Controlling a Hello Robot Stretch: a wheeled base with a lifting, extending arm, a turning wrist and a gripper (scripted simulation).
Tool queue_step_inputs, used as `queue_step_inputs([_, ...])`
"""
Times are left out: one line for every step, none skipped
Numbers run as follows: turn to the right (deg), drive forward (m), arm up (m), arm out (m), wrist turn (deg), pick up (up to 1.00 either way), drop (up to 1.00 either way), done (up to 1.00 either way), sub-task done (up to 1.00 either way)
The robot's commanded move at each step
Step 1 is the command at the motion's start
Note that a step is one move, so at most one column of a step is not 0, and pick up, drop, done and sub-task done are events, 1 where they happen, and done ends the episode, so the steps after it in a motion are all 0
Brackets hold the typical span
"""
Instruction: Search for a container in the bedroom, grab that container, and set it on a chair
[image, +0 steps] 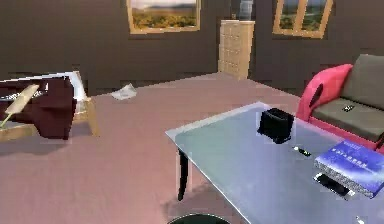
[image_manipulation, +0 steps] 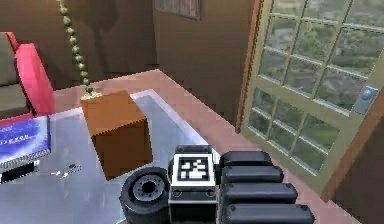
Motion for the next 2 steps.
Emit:
queue_step_inputs([-36.0,0.0,0.0,0.0,0.0,0.0,0.0,0.0,0.0])
queue_step_inputs([-3.0,0.0,0.0,0.0,0.0,0.0,0.0,0.0,0.0])
